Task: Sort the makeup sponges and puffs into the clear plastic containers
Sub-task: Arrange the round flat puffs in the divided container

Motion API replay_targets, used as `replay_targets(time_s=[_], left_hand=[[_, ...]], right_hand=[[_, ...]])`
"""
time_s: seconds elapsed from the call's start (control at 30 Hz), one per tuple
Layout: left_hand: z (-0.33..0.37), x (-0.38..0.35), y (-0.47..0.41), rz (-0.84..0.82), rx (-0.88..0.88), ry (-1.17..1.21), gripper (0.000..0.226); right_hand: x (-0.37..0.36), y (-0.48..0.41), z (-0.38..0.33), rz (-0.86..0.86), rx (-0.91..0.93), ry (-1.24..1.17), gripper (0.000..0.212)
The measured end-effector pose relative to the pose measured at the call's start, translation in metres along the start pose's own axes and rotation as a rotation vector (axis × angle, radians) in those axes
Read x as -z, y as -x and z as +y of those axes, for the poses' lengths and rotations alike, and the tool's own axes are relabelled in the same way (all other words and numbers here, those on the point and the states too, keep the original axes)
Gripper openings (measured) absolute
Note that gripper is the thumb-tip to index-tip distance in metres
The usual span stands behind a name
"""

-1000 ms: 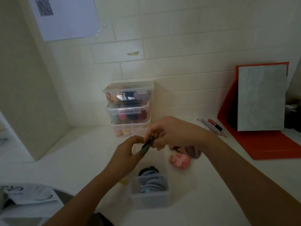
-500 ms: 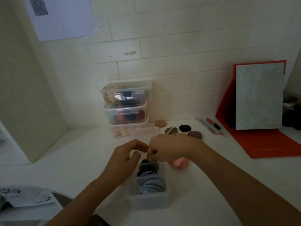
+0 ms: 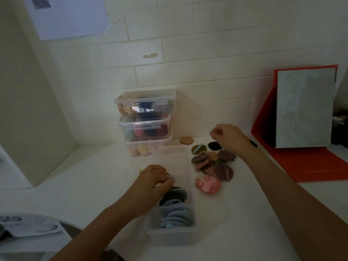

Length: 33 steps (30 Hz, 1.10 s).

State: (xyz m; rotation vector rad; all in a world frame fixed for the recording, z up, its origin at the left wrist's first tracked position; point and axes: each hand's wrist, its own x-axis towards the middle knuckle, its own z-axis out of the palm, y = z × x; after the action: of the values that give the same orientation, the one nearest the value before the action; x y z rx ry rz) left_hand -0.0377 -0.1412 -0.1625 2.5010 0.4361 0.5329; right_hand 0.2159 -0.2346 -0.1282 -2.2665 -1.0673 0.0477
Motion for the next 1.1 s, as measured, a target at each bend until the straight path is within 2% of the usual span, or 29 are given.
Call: replay_targets(time_s=[0.07,0.17,0.3,0.4,0.5,0.6,0.7,0.77,0.9,1.1], left_hand=[[0.001,0.000,-0.001,-0.015,0.002,0.019,0.029],[0.002,0.000,-0.001,-0.026,0.023,0.029,0.025],[0.004,-0.001,0.000,-0.030,0.045,0.036,0.023],[0.005,-0.002,-0.001,-0.031,0.060,0.047,0.024],[0.008,-0.002,0.000,-0.028,0.066,0.058,0.044],[0.007,-0.002,-0.001,-0.038,0.052,0.046,0.052],[0.006,-0.002,-0.001,-0.036,0.058,0.029,0.039],[0.006,-0.002,0.000,-0.027,0.047,0.043,0.040],[0.006,-0.002,-0.001,0.004,0.060,0.027,0.024],[0.007,-0.002,0.001,0.043,0.095,0.030,0.021]], right_hand=[[-0.019,-0.007,0.024,-0.006,-0.077,0.031,0.033],[-0.042,-0.013,0.044,-0.105,-0.090,0.020,0.046],[-0.055,-0.018,0.053,-0.221,-0.022,0.127,0.044],[-0.054,-0.016,0.052,-0.143,0.059,0.063,0.030],[-0.051,-0.011,0.049,-0.032,-0.008,-0.156,0.012],[-0.045,-0.011,0.048,0.041,-0.081,-0.315,0.018],[-0.032,-0.012,0.043,0.090,-0.128,-0.436,0.021],[-0.023,-0.012,0.036,0.113,-0.099,-0.439,0.022],[-0.004,-0.006,0.013,0.090,0.004,-0.395,0.018],[0.018,0.014,-0.026,-0.150,0.195,-0.249,0.010]])
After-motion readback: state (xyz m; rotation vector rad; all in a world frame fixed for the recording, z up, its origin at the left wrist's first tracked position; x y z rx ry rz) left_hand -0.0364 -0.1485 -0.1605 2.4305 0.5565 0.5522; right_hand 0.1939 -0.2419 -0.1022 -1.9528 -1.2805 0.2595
